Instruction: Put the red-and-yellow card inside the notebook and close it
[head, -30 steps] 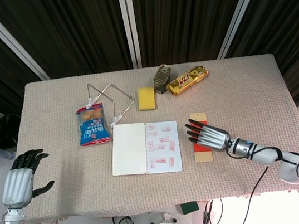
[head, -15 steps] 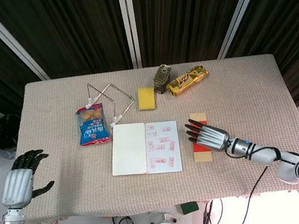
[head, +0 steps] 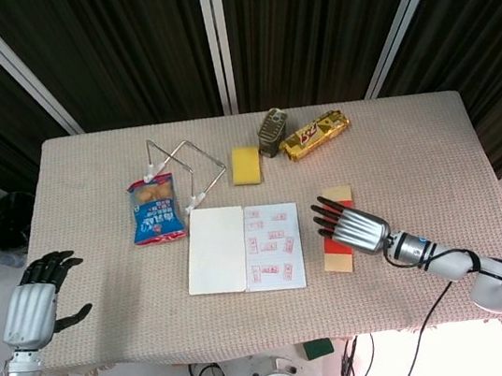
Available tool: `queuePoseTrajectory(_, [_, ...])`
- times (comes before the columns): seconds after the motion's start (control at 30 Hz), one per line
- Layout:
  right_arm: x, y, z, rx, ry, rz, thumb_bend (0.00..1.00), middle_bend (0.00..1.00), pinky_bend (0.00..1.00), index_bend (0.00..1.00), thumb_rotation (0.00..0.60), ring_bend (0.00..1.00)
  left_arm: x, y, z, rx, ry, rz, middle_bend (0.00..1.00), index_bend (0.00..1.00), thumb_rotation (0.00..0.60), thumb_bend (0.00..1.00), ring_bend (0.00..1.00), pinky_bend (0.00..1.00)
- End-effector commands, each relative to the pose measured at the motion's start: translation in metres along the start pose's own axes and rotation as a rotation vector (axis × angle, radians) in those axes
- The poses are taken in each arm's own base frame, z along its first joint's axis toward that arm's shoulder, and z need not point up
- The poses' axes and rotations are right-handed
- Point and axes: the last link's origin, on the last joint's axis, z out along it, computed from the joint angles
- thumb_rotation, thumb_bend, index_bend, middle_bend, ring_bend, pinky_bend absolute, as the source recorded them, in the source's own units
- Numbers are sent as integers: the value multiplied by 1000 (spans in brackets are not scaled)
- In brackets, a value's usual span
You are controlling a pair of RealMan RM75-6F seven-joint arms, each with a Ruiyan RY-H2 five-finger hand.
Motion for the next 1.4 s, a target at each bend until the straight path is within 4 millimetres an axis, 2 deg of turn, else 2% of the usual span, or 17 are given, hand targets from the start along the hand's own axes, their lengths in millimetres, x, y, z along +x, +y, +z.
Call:
queuePoseTrajectory(0.03, [17, -2, 3, -5, 72, -7, 263, 171, 0, 389, 600, 14, 1, 0, 0, -1, 0, 2, 212, 282, 600, 39, 163, 209])
queuePoseTrajectory(0.13, [33, -12, 16, 9, 118, -1, 264, 173, 0, 389, 600, 14, 1, 2, 1, -6, 1, 2, 212, 282, 600, 39, 163, 209])
queuePoseTrajectory(0.27, [47, -34, 44, 36, 136, 10, 264, 168, 0, 384, 600, 12, 1, 5, 1, -14, 4, 0, 212, 282, 600, 39, 163, 209])
queuePoseTrajectory(0.5, [60, -67, 89, 32, 106, 37, 263, 142, 0, 348, 600, 0, -1, 1, -3, 0, -1, -5, 212, 282, 600, 39, 164, 209])
queuePoseTrajectory(0.67, [67, -82, 107, 32, 95, 50, 264, 142, 0, 340, 600, 0, 0, -2, -6, 7, 5, -4, 213, 282, 600, 38, 163, 208])
queuePoseTrajectory(0.93, [68, -92, 118, 59, 61, 9, 263, 131, 0, 317, 600, 0, -2, -3, -8, 8, 1, -8, 212, 282, 600, 38, 163, 208])
queuePoseTrajectory(1.2, [65, -88, 121, 58, 55, -23, 263, 123, 0, 291, 600, 0, -3, -5, -8, 12, 0, -8, 212, 282, 600, 39, 163, 208])
queuePoseTrajectory(1.4, [63, -84, 121, 65, 80, -76, 259, 82, 0, 169, 600, 0, -3, -5, -9, 12, 0, -7, 212, 282, 600, 39, 163, 208])
